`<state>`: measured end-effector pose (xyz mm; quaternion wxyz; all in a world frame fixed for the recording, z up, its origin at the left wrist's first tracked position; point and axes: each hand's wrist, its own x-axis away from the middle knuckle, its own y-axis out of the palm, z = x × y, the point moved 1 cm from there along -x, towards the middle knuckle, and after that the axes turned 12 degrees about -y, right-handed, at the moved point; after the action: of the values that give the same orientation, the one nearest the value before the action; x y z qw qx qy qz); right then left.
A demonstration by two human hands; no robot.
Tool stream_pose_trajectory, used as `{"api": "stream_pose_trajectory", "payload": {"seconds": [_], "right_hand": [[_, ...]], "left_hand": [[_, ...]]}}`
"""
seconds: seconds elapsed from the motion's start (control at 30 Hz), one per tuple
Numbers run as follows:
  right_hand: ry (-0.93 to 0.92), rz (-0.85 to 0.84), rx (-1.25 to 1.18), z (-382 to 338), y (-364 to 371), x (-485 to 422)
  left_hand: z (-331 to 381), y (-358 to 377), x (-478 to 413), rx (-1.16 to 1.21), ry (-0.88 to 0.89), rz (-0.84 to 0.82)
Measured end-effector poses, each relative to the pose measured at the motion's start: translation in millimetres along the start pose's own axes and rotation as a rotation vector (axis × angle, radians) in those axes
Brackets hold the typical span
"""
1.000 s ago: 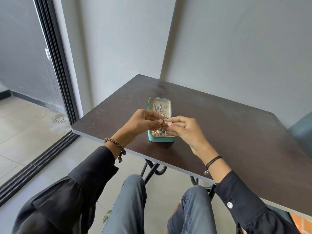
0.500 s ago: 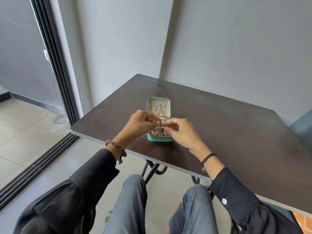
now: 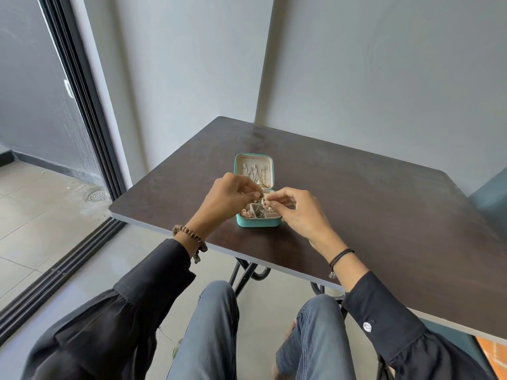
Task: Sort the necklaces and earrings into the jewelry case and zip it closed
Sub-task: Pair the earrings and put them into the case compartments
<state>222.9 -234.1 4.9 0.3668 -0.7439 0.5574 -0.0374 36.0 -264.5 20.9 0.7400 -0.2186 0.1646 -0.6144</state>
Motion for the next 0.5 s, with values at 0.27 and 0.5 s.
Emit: {"api": "stream_pose_trajectory", "payload": {"seconds": [0.27, 0.5], "right_hand": [[0.002, -0.01, -0.023, -0.2, -1.3, -0.4], [-0.003, -0.016, -0.015, 0.5, -2.7, 0.6]], "left_hand": [[-5.6, 1.9, -3.7, -0.135, 0.008, 0.02], [-8.1, 7.1, -7.6, -0.359, 0.011, 0.06]]}}
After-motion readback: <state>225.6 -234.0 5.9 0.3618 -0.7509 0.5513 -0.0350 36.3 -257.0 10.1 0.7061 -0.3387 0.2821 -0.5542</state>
